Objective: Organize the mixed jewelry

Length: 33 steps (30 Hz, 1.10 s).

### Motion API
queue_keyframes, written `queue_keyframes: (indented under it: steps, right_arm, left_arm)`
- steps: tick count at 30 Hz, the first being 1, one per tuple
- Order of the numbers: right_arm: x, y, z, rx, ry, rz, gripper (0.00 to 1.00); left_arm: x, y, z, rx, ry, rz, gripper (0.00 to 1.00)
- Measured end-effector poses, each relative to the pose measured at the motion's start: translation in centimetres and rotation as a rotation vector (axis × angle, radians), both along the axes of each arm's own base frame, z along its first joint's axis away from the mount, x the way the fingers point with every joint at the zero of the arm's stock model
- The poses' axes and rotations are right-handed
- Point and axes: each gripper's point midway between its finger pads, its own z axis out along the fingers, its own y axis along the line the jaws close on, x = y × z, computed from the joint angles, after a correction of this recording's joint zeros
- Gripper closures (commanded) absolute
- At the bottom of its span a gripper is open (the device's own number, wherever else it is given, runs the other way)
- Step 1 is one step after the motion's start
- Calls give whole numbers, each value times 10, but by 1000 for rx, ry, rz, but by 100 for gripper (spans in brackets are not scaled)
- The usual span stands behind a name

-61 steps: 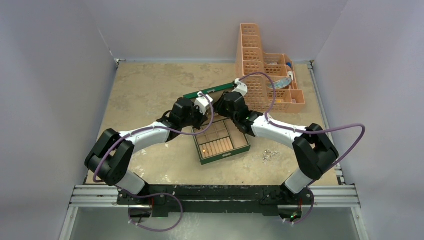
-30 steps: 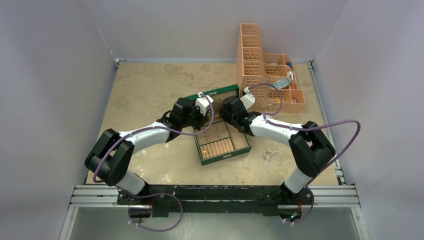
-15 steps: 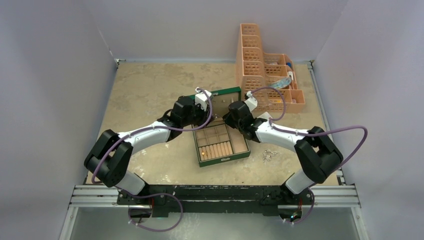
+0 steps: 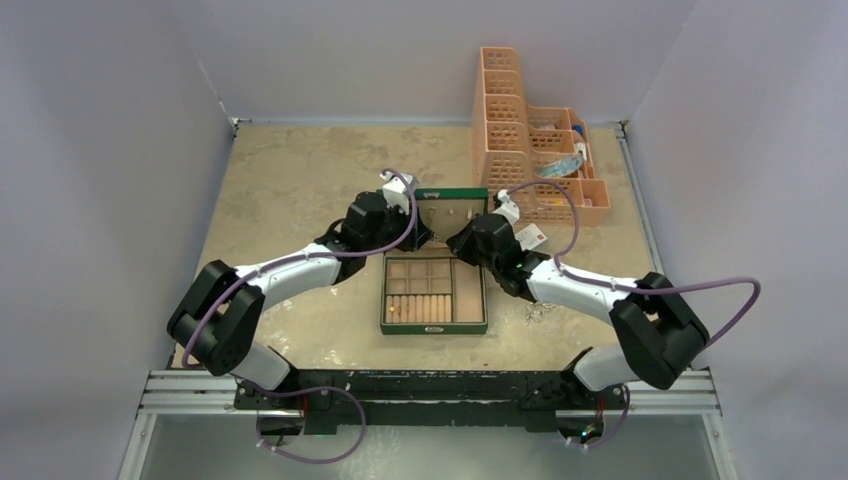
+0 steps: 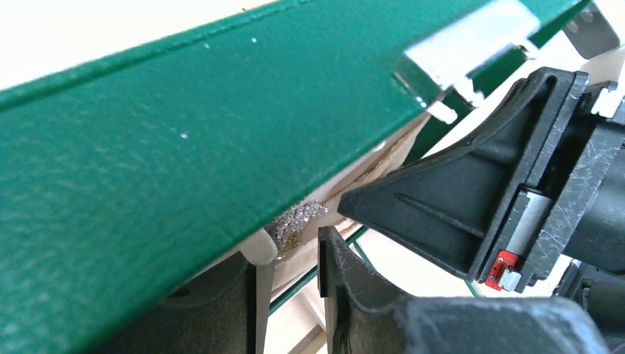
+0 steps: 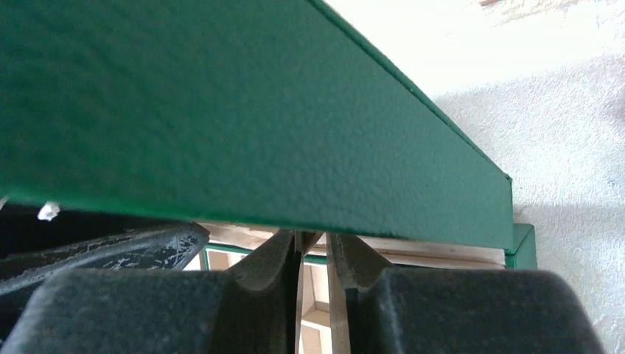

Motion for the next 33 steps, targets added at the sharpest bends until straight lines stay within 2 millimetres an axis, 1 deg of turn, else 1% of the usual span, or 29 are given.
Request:
queue_keyframes:
  steps: [2,6,10,13,16,20,21,24,26,28,31,32,33]
  right_arm:
    - [-2,0,4,4,-8,7,77]
    - [0,0,14,18,-36,7,76]
    - [6,2,40,74,-103,-12,72]
    - [9,0,62,121,-155,-38,71]
    - [8,-5,77,154,-190,-61,69]
    - [3,-13,85,160,-202,-73,65]
    - [1,-15,85,154,-200,-71,62]
    - [-7,-23,85,117,-192,-69,46]
    - [-12,-30,82,81,-176,-68,34]
    - [-19,-37,73,39,-148,-62,28]
    - [-31,-47,55,-32,-95,-47,27]
    - [-34,-50,49,-54,-78,-42,27]
    - [-38,-52,41,-78,-56,-34,30]
  left_arm:
    - [-1,-1,1,-12,7,-3,71]
    - [-5,-5,5,-40,13,-19,69]
    - [-11,-4,15,-75,12,-24,68]
    - [-15,-2,21,-91,10,-23,68]
    - [-17,-1,37,-117,-19,-22,68]
    - [-21,4,59,-152,-51,-7,65]
    - [-22,7,62,-155,-44,8,63]
    - [-29,22,67,-150,-5,78,57]
    - [-35,35,63,-133,47,139,54]
    - [-42,49,54,-107,114,206,51]
    - [-59,72,31,-43,235,304,46]
    - [-63,76,26,-33,260,322,46]
    - [-72,83,16,-16,298,343,46]
